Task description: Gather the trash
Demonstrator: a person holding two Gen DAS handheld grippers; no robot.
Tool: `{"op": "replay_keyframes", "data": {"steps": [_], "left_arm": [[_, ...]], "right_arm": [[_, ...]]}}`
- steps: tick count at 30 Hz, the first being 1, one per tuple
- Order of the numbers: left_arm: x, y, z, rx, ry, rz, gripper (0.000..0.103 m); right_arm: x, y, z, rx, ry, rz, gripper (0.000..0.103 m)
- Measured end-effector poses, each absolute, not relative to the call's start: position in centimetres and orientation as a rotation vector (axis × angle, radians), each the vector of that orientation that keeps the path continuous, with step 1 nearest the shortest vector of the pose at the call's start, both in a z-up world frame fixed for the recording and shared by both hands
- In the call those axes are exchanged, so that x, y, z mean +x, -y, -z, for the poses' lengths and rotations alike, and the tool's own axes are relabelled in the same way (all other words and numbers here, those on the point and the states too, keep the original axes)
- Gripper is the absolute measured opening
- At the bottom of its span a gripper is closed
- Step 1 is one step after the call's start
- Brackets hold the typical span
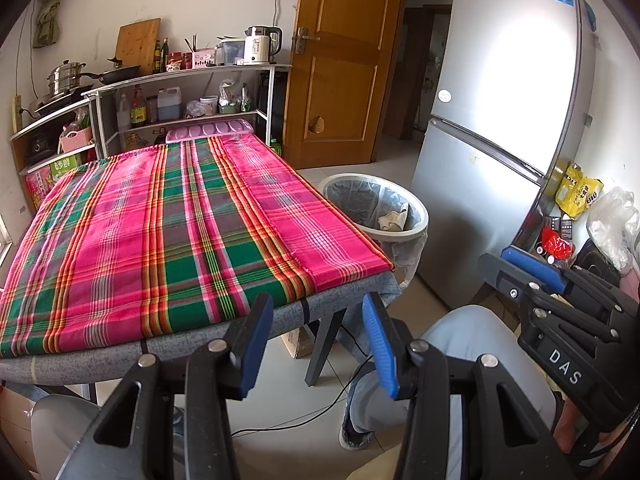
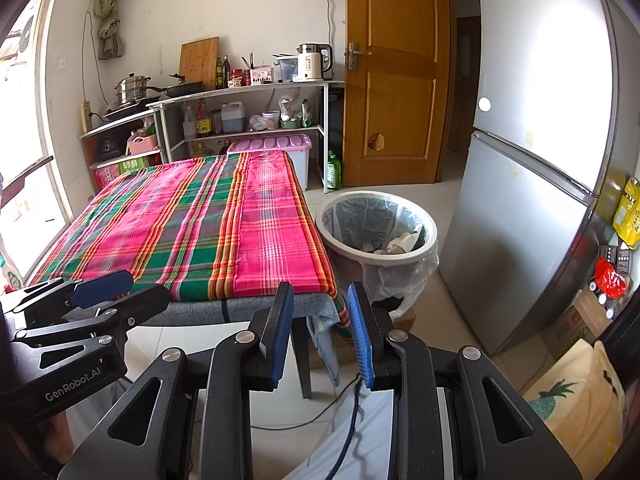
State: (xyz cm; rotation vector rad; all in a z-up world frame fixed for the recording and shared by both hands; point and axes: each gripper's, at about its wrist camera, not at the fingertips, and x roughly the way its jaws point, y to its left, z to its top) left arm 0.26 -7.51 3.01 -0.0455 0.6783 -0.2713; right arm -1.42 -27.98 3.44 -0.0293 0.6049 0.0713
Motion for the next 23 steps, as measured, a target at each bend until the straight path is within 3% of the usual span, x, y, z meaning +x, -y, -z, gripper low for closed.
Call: {"op": "replay_keyframes", "data": {"steps": [23], "left_arm": [[-0.11, 7.8, -3.22, -0.021, -0.661, 0.261, 0.054]], "right_arm": [[-1.36, 28.03, -3.45, -0.03, -0.606, -0.073, 0.029]]}}
